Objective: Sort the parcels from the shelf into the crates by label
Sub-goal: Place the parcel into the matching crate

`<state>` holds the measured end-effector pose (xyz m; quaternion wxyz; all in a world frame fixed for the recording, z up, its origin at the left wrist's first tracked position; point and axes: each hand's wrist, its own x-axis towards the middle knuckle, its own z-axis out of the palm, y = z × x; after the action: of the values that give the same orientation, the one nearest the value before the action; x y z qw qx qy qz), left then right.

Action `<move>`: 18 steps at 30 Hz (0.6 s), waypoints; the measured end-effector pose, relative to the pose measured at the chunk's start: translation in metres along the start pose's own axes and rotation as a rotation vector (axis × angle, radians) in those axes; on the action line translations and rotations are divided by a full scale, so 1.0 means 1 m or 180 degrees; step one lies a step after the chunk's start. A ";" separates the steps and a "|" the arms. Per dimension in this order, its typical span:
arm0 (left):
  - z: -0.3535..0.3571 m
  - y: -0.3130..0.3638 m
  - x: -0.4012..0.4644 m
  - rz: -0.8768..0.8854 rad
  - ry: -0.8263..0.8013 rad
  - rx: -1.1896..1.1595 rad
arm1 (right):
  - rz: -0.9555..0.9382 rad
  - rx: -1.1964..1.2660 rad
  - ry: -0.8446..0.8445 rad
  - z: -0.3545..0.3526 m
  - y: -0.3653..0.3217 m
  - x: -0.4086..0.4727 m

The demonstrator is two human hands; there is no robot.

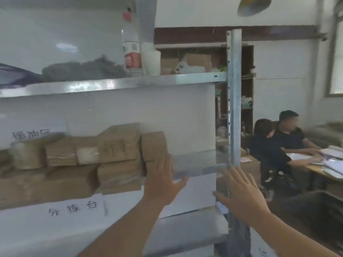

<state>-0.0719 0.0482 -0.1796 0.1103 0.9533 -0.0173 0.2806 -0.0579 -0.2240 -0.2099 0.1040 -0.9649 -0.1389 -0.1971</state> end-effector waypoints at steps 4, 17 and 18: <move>-0.024 -0.046 0.005 -0.0200 0.0065 -0.0297 | -0.0267 0.0193 0.0034 0.010 -0.073 0.044; -0.024 -0.033 0.089 -0.1463 0.0383 -0.1537 | -0.0033 0.1193 0.0074 0.015 -0.131 0.170; -0.024 -0.032 0.091 -0.1527 0.0426 -0.1610 | 0.0121 0.1705 -0.0033 0.011 -0.134 0.180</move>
<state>-0.0052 0.0874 -0.1172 0.4064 0.8523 0.1455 0.2955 0.0635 -0.0545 -0.1263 0.3586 -0.9064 -0.1685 -0.1464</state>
